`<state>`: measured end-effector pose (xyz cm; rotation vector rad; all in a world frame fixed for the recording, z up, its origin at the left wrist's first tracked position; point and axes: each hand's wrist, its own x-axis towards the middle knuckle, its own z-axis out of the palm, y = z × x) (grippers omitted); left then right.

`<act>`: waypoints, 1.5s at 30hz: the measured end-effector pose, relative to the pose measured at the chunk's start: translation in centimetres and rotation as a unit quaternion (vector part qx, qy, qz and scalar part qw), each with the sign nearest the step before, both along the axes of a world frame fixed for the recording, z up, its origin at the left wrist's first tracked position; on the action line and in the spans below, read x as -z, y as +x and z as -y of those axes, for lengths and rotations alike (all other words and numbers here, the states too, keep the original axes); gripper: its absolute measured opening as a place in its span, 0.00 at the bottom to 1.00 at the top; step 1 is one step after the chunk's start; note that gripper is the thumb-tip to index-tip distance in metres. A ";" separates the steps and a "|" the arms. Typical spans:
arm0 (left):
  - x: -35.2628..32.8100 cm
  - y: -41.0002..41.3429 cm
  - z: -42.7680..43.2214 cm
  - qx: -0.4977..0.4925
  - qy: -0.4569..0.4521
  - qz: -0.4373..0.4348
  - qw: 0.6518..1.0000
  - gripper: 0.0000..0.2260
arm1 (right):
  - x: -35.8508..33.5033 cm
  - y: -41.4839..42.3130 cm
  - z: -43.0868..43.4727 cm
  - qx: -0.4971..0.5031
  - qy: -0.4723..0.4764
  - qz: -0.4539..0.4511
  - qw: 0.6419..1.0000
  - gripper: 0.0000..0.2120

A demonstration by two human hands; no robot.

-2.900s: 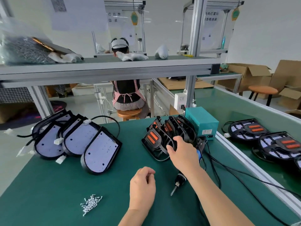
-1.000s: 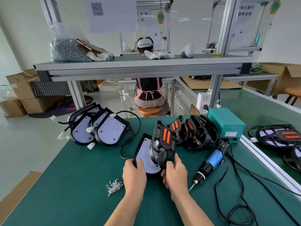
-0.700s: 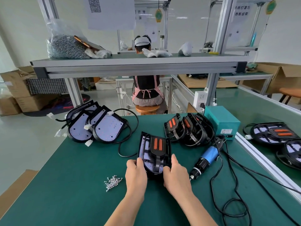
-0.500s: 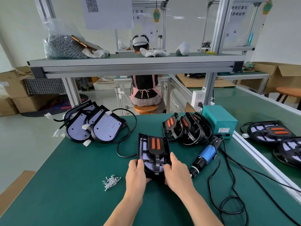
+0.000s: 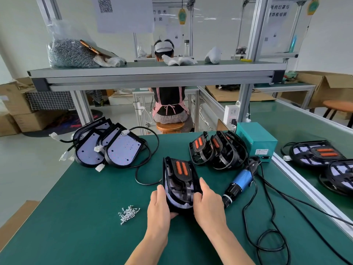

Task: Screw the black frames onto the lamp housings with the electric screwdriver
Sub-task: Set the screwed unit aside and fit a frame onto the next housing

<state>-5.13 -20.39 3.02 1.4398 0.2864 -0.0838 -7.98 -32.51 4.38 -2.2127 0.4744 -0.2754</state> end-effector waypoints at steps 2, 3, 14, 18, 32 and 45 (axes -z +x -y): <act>-0.1 0.0 0.2 0.006 0.023 0.003 1.000 0.14 | 0.4 -0.1 -0.1 0.007 -0.022 -0.008 1.000 0.30; 0.0 0.0 0.3 0.011 0.036 0.004 0.999 0.14 | 0.7 -0.1 -0.3 0.005 -0.046 -0.014 0.999 0.30; -0.3 -0.1 0.3 0.011 0.136 0.012 0.991 0.05 | 0.4 -1.5 -0.4 -0.032 -0.261 0.088 0.961 0.15; -0.9 0.2 0.1 0.039 0.216 0.007 0.976 0.06 | 1.9 -2.8 -1.5 -0.118 -0.230 0.181 0.949 0.22; -1.3 10.5 -4.2 0.075 0.584 0.004 0.808 0.16 | 3.3 -3.0 -1.9 -0.122 -0.235 0.203 0.943 0.19; 0.4 6.1 -1.4 0.093 0.450 0.129 0.879 0.20 | 3.0 -3.3 -1.7 -0.082 -0.202 0.208 0.954 0.09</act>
